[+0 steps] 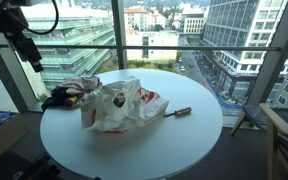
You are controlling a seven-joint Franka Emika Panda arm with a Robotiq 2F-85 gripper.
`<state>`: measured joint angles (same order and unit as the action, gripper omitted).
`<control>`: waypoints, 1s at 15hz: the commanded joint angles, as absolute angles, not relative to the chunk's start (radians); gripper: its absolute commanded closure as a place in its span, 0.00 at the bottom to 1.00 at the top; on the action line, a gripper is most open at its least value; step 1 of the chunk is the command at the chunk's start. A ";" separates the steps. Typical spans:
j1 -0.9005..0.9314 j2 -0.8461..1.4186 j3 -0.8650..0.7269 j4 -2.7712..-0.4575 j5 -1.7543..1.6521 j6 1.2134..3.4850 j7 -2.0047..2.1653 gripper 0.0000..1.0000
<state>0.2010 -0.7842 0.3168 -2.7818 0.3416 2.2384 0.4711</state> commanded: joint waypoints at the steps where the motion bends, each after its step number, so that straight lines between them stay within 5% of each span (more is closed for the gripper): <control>1: 0.115 -0.739 0.372 -2.776 0.266 2.259 0.583 0.00; 15: -0.144 -0.173 0.365 -2.524 -0.239 2.331 1.092 0.00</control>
